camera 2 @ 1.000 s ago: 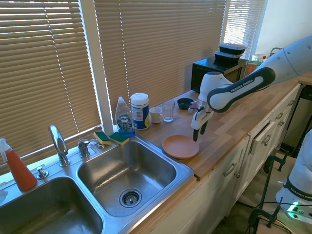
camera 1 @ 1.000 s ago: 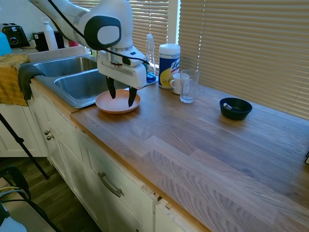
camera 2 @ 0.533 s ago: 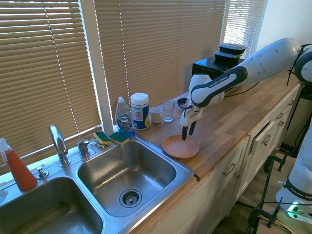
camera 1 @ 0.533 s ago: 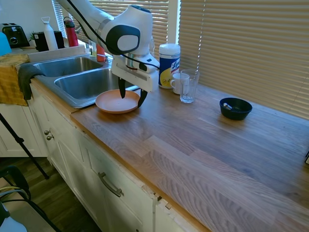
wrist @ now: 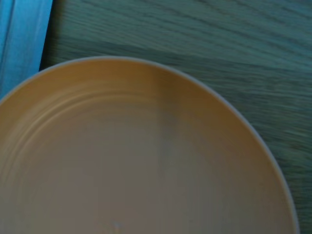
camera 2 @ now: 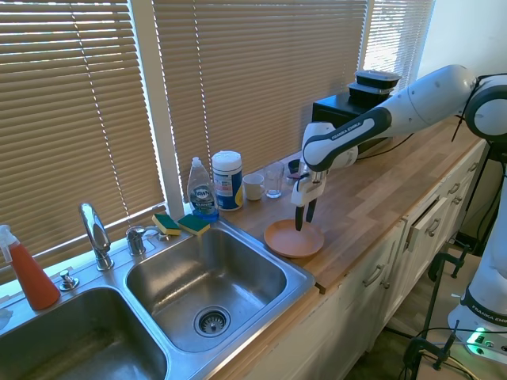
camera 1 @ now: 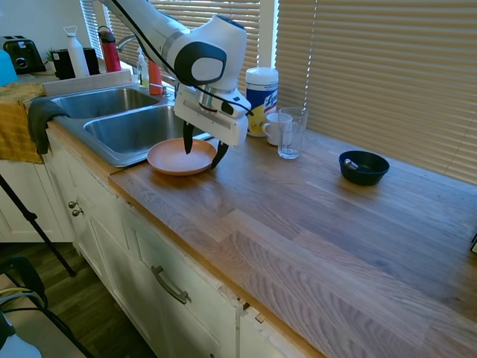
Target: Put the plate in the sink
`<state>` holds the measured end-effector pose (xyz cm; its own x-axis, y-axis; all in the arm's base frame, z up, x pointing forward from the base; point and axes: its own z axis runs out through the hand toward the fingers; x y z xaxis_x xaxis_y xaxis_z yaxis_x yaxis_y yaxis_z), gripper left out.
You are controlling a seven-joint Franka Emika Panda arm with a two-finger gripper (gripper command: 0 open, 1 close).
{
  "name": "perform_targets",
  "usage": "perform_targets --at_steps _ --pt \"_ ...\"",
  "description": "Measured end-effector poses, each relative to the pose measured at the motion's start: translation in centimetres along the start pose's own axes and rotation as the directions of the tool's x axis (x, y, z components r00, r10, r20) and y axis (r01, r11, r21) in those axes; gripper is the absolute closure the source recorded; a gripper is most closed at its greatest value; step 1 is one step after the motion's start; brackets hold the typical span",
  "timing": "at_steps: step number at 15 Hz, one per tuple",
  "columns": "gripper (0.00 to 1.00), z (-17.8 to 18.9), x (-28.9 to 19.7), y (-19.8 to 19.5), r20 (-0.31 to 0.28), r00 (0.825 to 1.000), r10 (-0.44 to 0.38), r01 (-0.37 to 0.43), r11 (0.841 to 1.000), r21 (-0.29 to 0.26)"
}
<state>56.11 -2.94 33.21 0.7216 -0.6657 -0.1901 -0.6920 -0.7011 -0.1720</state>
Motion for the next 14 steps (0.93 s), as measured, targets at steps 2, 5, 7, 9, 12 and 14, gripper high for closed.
perform_targets --at_steps 2,5,7,9,12,14 --pt "1.00 0.3 0.1 -0.3 0.007 1.000 -0.010 0.010 1.000 0.002" --pt "1.00 0.8 0.0 -0.6 0.019 1.000 -0.021 0.021 1.000 0.006" --pt "1.00 0.8 0.0 -0.6 0.021 0.999 -0.026 0.026 1.000 0.010" --pt "1.00 0.9 0.0 -0.6 0.025 0.999 -0.030 0.029 0.999 0.018" --pt "1.00 1.1 0.3 -0.3 0.033 0.999 -0.036 0.036 0.999 0.024" --pt "1.00 1.3 0.4 -0.2 0.040 0.999 -0.037 0.036 0.999 0.031"
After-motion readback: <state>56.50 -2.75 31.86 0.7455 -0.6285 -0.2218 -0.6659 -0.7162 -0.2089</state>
